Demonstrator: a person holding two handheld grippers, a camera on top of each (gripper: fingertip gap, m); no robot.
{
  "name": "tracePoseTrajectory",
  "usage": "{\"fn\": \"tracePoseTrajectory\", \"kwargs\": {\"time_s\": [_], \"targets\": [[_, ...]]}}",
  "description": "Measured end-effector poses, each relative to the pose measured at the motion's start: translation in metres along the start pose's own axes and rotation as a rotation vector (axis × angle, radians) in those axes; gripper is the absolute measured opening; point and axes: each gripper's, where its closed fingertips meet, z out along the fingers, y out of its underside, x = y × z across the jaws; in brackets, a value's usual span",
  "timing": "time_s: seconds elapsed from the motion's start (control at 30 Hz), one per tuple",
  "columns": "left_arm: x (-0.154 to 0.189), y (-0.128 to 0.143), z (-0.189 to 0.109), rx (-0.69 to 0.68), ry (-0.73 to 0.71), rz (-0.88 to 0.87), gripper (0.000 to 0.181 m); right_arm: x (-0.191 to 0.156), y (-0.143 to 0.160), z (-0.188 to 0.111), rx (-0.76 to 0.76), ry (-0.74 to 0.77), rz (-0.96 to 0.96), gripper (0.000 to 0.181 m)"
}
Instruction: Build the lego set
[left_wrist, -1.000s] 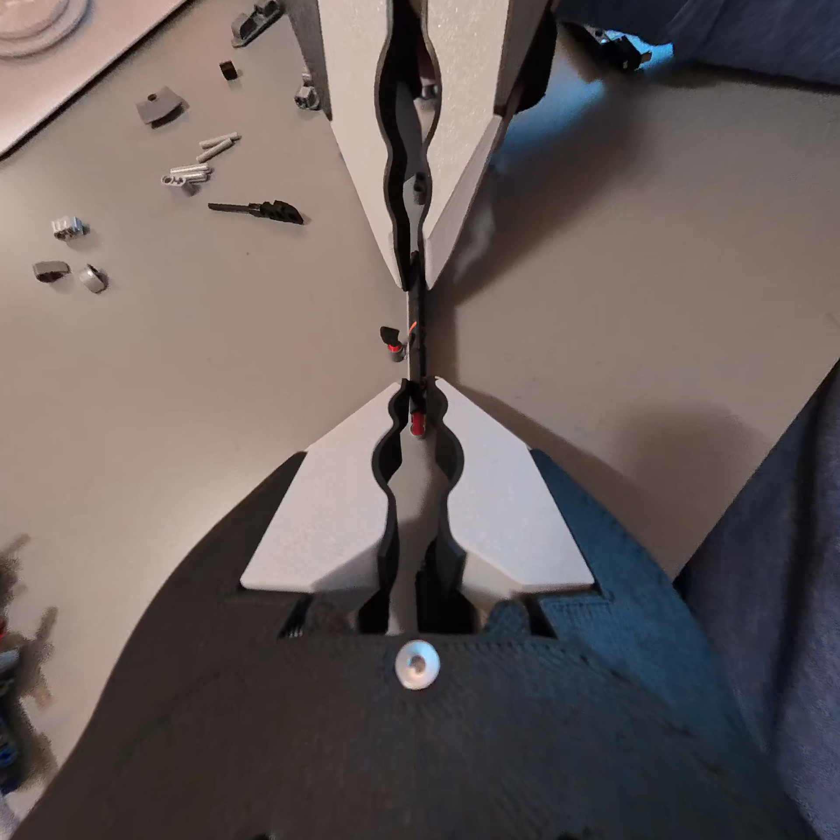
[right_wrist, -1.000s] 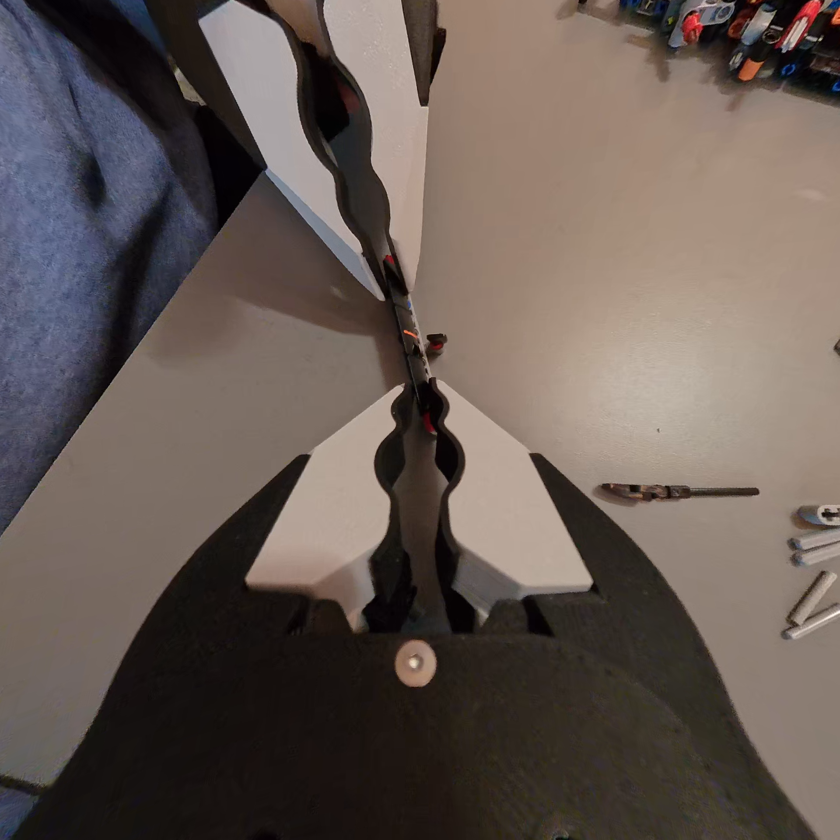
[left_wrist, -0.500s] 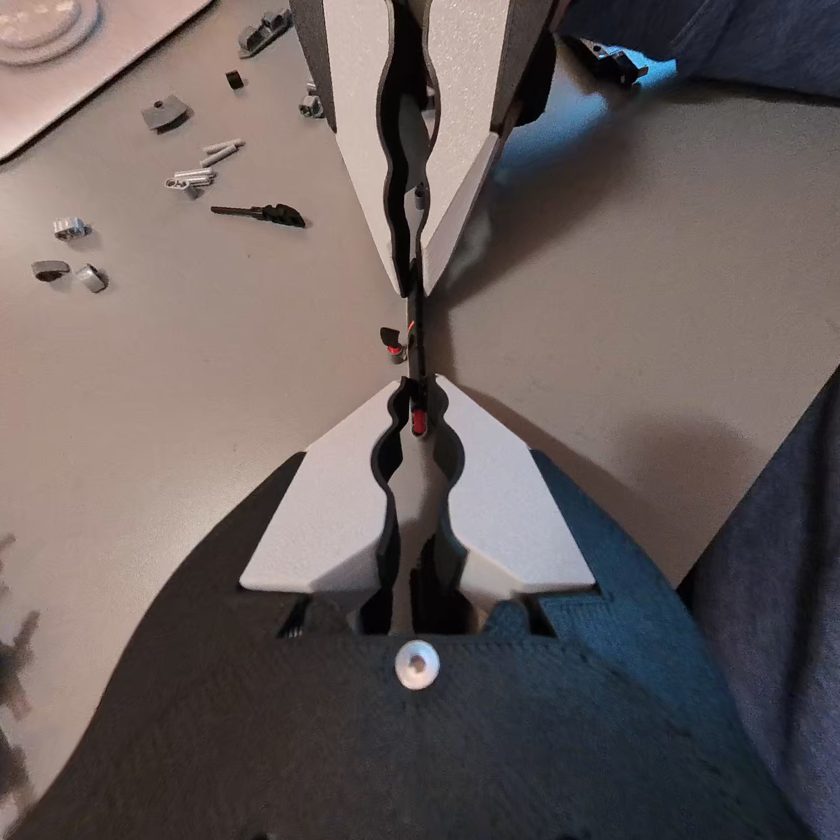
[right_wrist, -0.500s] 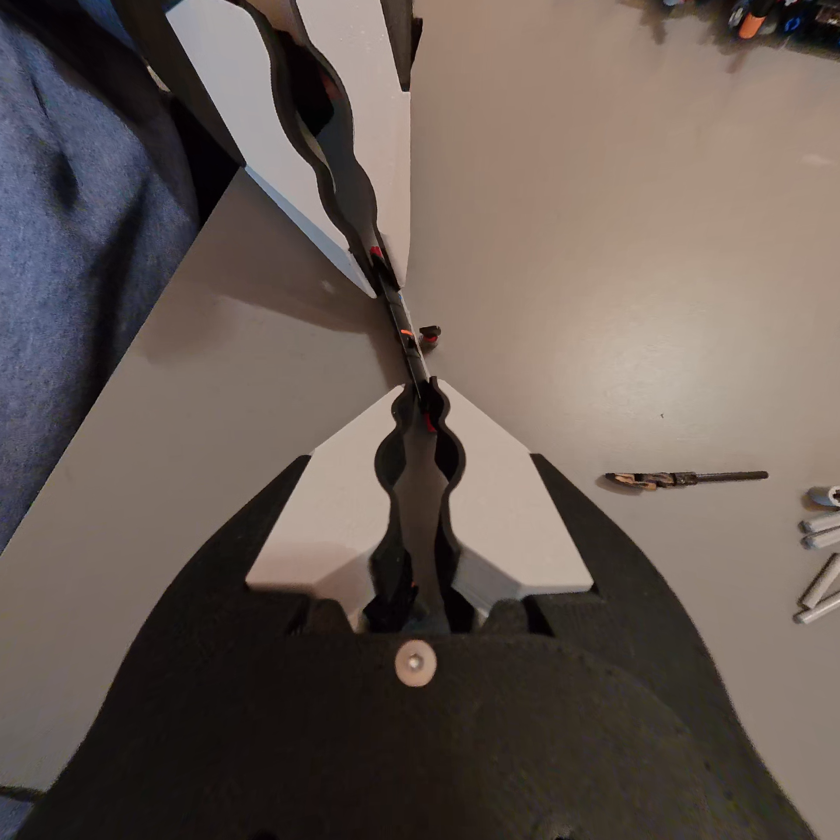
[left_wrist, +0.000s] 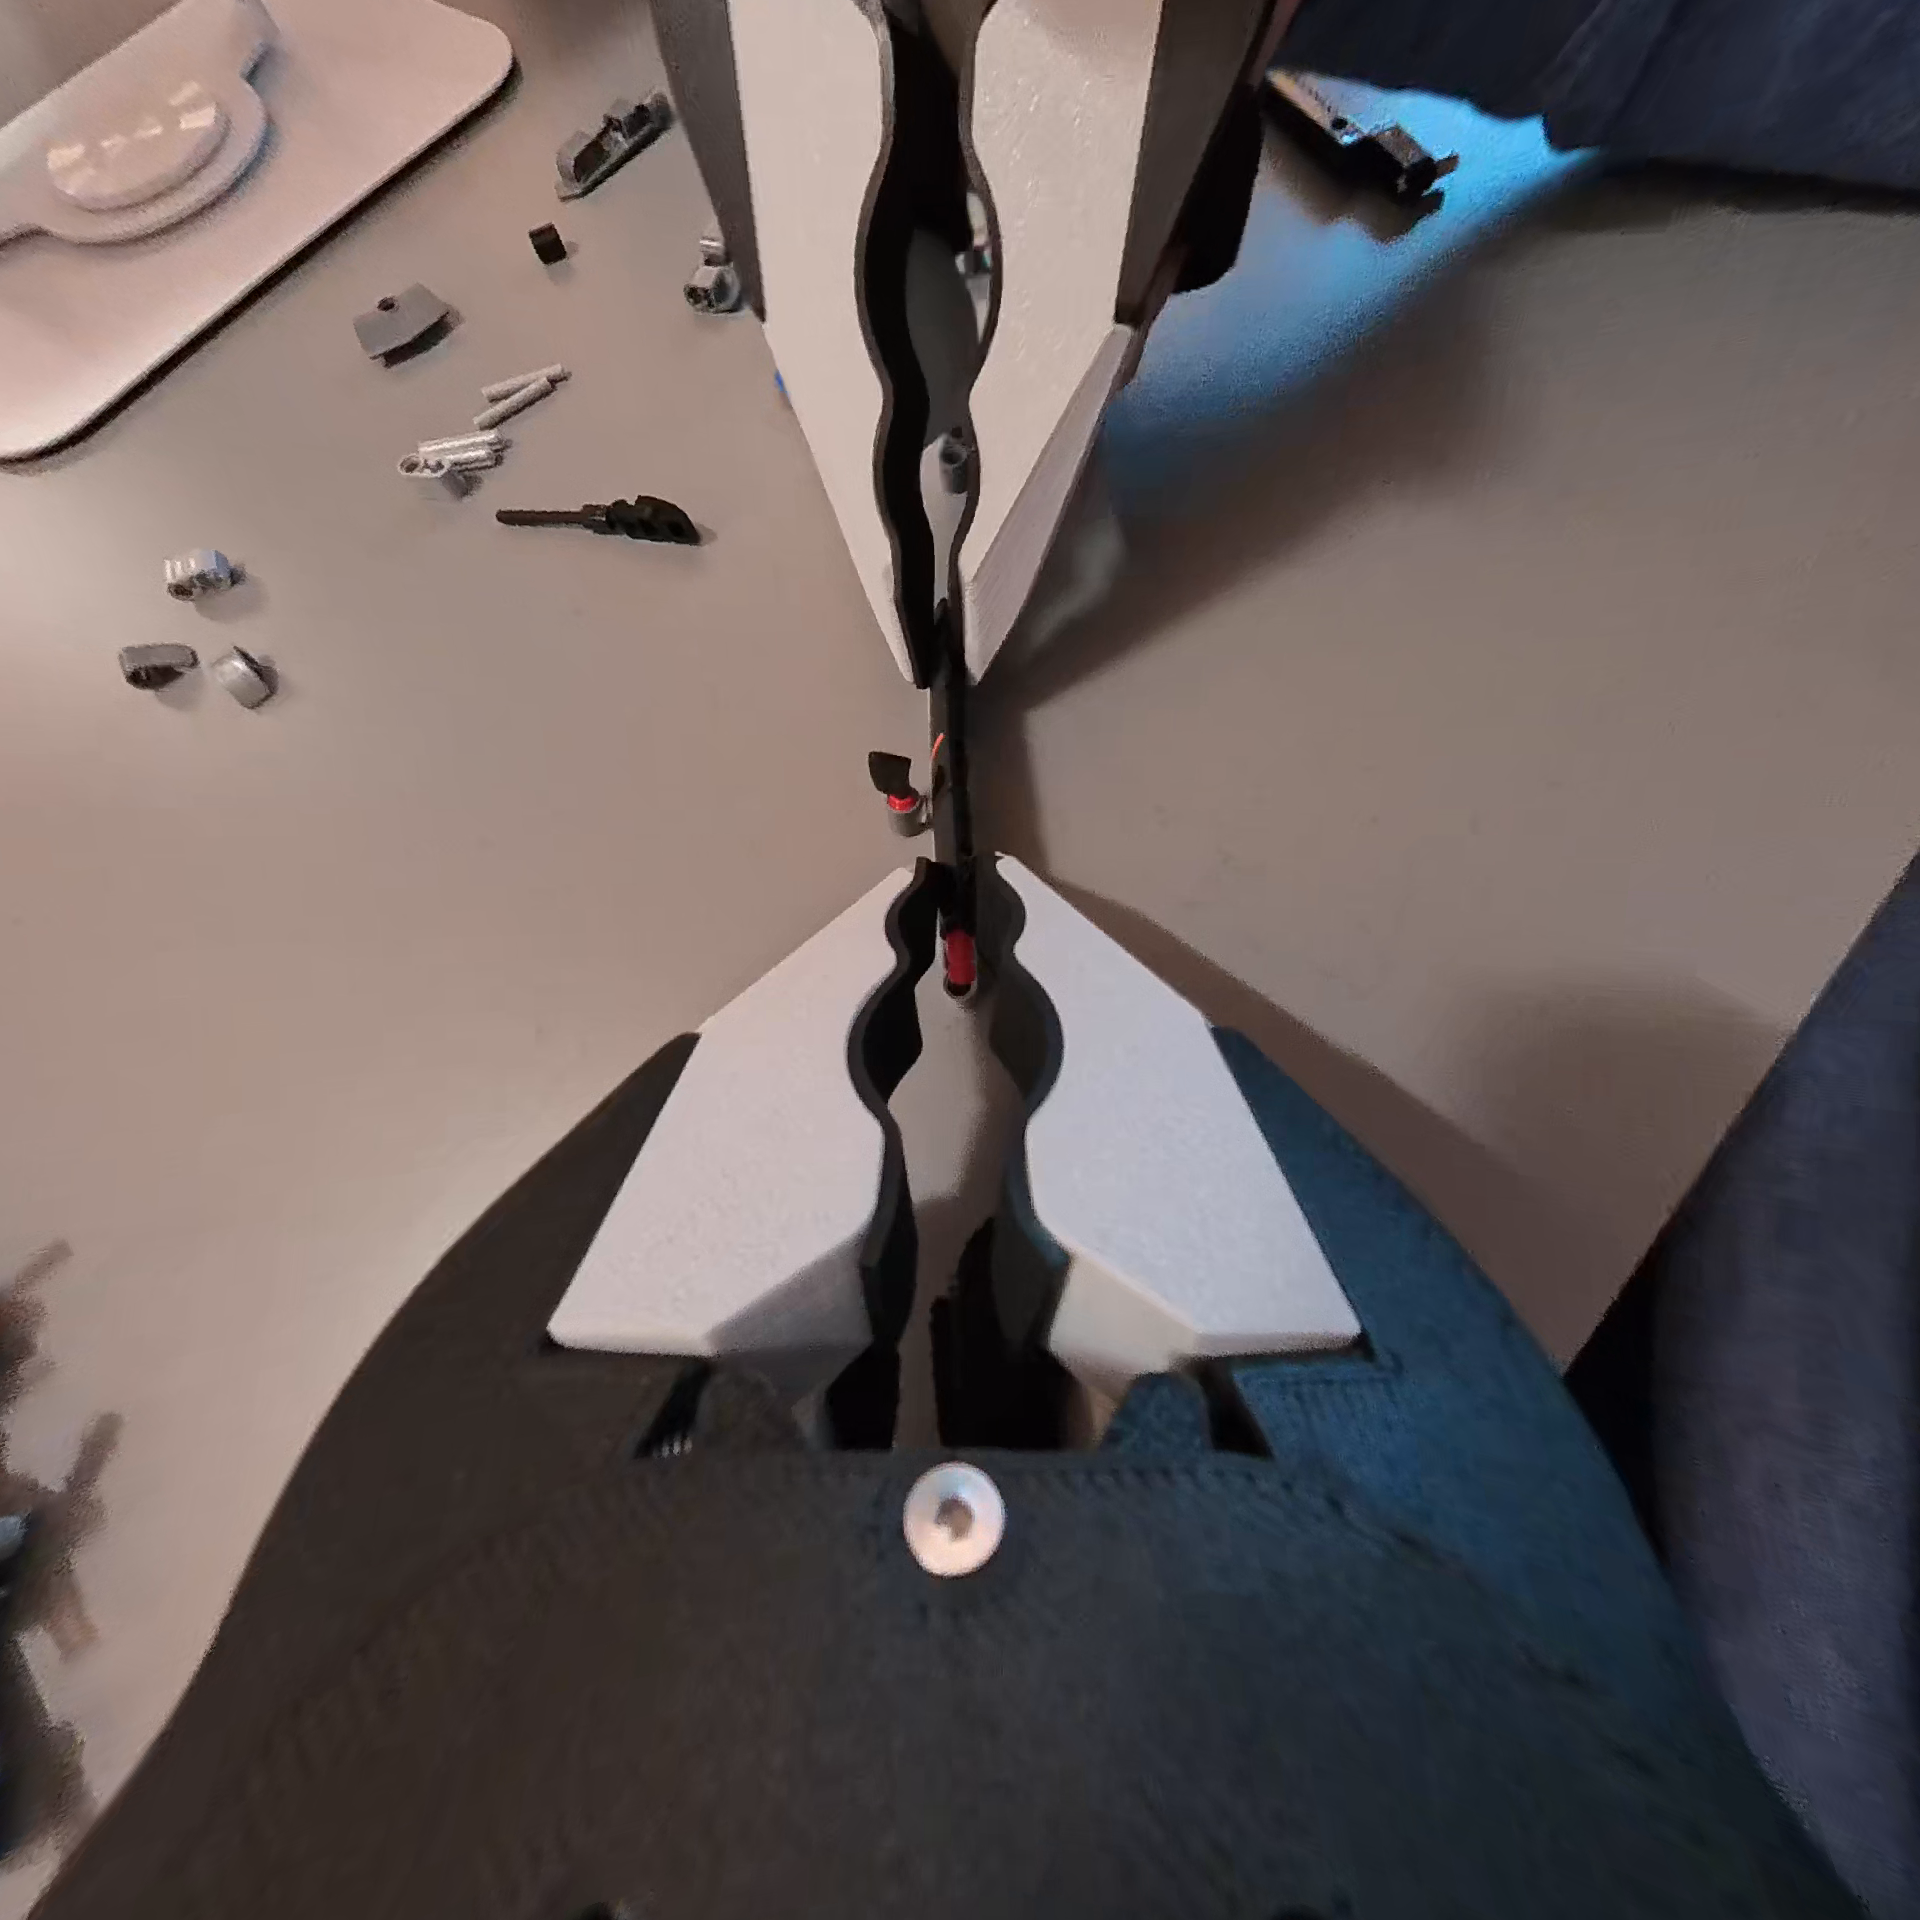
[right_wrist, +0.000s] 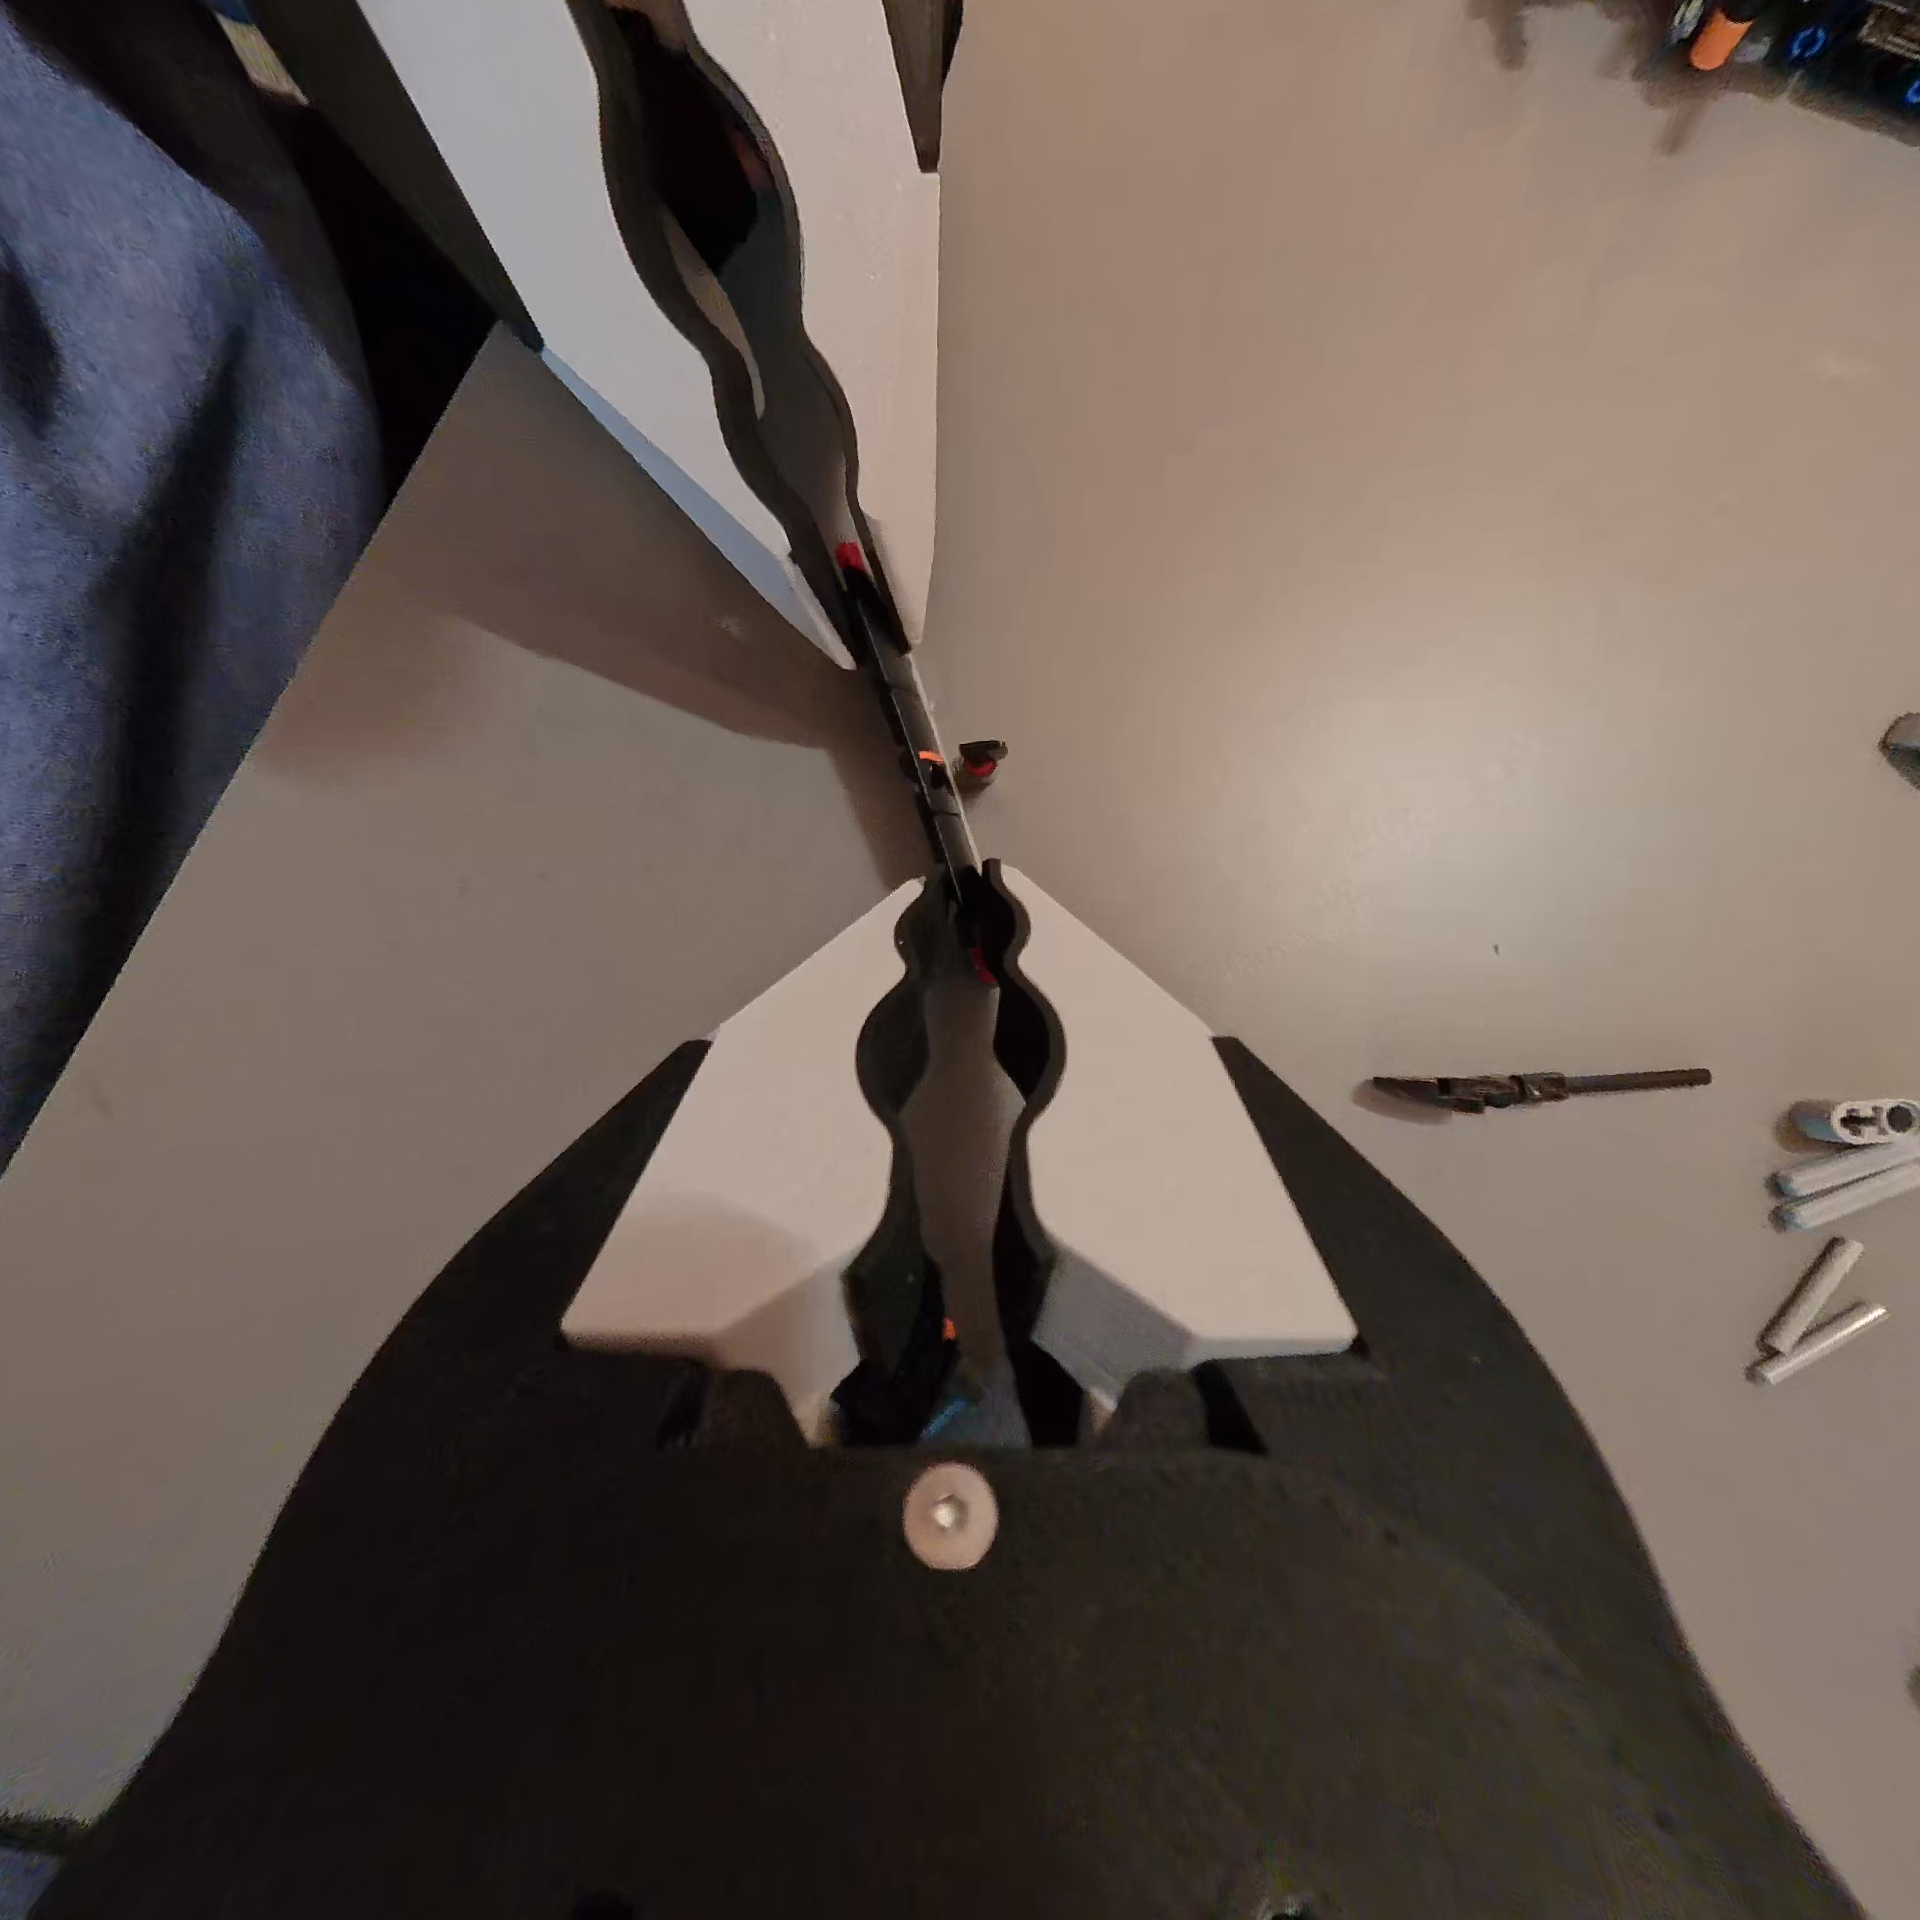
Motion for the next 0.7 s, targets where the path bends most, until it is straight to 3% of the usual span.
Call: {"fn": "tracePoseTrajectory", "kwargs": {"time_s": [0.3,0.7], "targets": [[-0.005,0.008,-0.01,-0.09,0.035,-0.049,0.014,-0.003,-0.002,0.003,-0.006,-0.013,0.002,0.004],[-0.006,0.014,-0.008,-0.188,0.008,0.008,0.005,-0.004,-0.002,0.002,-0.03,-0.007,0.041,0.004]]}}
